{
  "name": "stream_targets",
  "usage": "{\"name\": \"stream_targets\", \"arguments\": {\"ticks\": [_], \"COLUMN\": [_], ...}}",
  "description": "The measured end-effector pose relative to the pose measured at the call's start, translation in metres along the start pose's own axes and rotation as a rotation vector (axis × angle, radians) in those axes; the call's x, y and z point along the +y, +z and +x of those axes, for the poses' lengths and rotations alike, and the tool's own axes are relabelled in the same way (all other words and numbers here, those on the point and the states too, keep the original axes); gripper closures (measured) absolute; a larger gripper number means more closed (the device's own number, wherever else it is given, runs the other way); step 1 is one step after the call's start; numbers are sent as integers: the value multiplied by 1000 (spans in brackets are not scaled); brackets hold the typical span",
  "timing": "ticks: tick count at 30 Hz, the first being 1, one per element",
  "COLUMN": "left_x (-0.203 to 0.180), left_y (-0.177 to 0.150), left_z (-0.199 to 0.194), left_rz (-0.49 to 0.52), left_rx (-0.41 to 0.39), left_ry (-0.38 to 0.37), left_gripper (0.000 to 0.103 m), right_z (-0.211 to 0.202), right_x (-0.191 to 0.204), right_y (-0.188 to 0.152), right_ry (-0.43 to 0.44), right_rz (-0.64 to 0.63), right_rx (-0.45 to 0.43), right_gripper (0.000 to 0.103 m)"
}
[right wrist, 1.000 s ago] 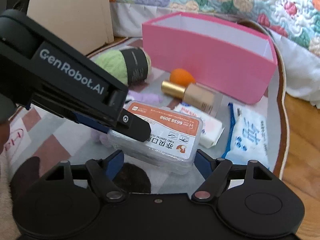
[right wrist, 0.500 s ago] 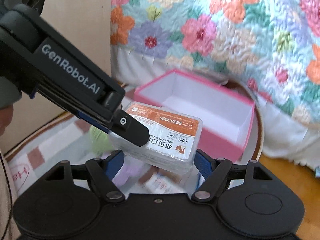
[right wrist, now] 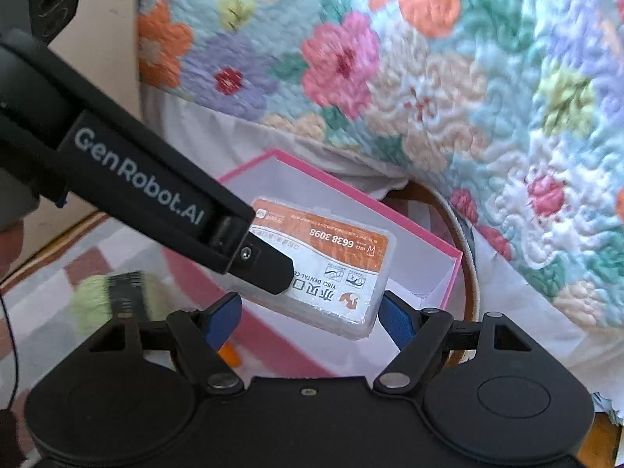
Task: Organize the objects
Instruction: 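Carry the packaged box into the pink box and open the left gripper, then withdraw the left gripper from the pink box toward the yarn ball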
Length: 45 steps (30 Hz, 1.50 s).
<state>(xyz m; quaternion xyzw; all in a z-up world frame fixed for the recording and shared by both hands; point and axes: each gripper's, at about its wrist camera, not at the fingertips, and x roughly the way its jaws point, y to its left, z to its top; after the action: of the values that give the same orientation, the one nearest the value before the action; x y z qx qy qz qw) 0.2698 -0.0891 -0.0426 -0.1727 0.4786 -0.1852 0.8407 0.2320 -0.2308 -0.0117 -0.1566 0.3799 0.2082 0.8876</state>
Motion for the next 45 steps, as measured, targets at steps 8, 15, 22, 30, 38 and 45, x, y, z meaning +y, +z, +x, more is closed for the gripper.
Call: {"name": "stream_targets", "arguments": {"ticks": [8, 15, 22, 30, 38, 45], "left_x": [32, 53, 66, 60, 35, 24], "left_y": [41, 59, 66, 59, 46, 35], "left_z": [91, 133, 157, 161, 101, 33], "left_rz": [-20, -79, -165, -162, 50, 107], "left_rx": [93, 136, 159, 175, 164, 129], "left_ry": [-9, -17, -56, -21, 91, 113], "left_gripper": [59, 59, 60, 63, 48, 40], "right_z": [92, 144, 166, 167, 107, 53], "right_x": [-38, -45, -46, -33, -32, -23], "right_y": [11, 21, 23, 16, 4, 13], "right_ry": [5, -23, -99, -206, -27, 74], "right_rz": [47, 39, -1, -52, 135, 221], "right_rx": [147, 255, 315, 287, 168, 151], "right_gripper": [22, 23, 31, 27, 27, 25]}}
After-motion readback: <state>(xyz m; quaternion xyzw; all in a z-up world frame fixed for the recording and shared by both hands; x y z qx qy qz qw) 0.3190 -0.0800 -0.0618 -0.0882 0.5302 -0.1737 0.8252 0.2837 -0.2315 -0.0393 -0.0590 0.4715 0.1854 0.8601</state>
